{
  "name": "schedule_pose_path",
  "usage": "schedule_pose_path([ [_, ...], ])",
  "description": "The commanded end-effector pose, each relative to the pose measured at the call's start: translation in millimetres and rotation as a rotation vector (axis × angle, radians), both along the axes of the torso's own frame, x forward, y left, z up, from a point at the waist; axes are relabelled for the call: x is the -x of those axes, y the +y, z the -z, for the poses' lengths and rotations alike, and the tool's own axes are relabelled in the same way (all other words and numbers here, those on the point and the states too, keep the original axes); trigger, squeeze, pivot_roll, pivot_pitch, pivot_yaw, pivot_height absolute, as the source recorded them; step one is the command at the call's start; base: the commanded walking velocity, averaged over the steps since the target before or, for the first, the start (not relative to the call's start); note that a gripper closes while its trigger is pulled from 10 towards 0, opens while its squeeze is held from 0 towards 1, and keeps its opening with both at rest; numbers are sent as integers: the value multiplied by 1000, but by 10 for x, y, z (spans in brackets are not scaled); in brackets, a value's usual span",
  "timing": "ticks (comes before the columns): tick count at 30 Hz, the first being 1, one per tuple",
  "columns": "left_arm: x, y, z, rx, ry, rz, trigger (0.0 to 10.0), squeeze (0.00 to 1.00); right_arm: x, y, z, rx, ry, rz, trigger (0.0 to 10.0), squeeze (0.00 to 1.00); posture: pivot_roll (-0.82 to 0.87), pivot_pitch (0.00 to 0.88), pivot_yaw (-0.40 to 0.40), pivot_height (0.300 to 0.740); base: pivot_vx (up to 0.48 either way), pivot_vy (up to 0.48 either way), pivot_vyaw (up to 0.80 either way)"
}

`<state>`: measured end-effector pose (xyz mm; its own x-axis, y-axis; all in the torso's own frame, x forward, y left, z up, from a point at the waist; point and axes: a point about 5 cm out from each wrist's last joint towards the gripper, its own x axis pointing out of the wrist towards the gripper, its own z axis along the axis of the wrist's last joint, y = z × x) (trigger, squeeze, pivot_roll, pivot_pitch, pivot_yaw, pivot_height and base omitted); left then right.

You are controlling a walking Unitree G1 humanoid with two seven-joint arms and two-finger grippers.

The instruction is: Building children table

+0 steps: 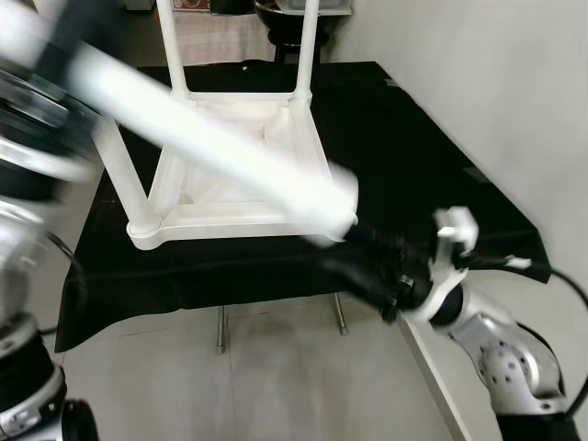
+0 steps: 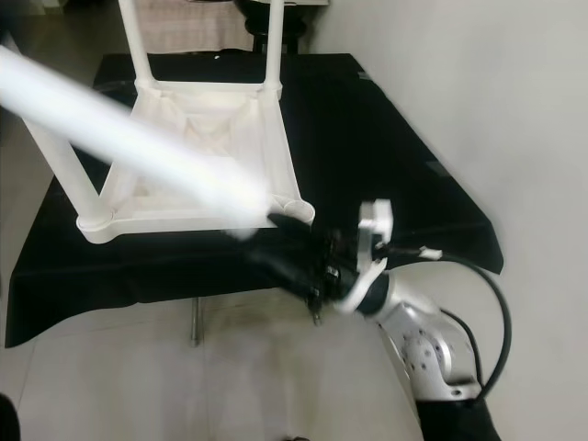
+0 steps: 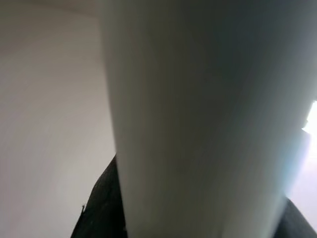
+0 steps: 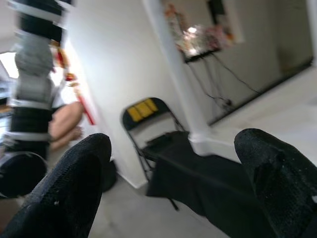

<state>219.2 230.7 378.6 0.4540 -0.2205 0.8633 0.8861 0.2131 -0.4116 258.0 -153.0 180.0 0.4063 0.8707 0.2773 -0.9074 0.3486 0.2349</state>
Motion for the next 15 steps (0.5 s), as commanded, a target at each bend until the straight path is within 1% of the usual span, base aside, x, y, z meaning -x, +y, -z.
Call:
schedule_pose_path([
  [1, 11, 5, -33, -11, -16, 9, 0, 0, 16, 25, -22, 1, -9, 3, 10000, 1000, -149, 82, -62, 740, 0, 0, 0],
  [3, 18, 27, -54, -10, -23, 4, 0, 0, 23, 23, -15, -1, -4, 11, 10000, 1000, -154, 82, -61, 740, 0, 0, 0],
  [5, 41, 93, -116, -18, -47, -30, 0, 0, 31, 19, 86, 31, 15, 58, 10000, 1000, -153, 83, -61, 740, 0, 0, 0],
  [8, 50, 114, -136, -22, -54, -42, 0, 0, 33, 18, 123, 50, 19, 72, 10000, 1000, -153, 83, -61, 740, 0, 0, 0],
  [9, 63, 143, -162, -35, -59, -60, 0, 0, 44, 20, 169, 114, 6, 66, 10000, 1000, -153, 84, -61, 740, 0, 0, 0],
  [10, 63, 143, -162, -35, -59, -60, 0, 0, 44, 20, 169, 114, 6, 66, 10000, 1000, -153, 84, -61, 740, 0, 0, 0],
  [11, 76, 166, -188, -50, -62, -70, 0, 0, 63, 17, 200, 179, -1, 48, 10000, 1000, -151, 85, -61, 740, 0, 0, 0],
  [12, 83, 180, -204, -60, -64, -75, 0, 0, 77, 13, 218, 221, -5, 35, 10000, 1000, -149, 86, -62, 740, 0, 0, 0],
  [13, 83, 180, -204, -60, -64, -75, 0, 0, 77, 13, 218, 221, -5, 35, 10000, 1000, -149, 86, -62, 740, 0, 0, 0],
  [14, 88, 190, -217, -80, -65, -83, 0, 0, 95, -7, 231, 294, -27, 14, 10000, 1000, -145, 84, -60, 740, 0, 0, 0],
  [15, 89, 193, -222, -93, -65, -86, 0, 0, 105, -21, 235, 337, -40, 1, 10000, 1000, -145, 84, -60, 740, 0, 0, 0],
])
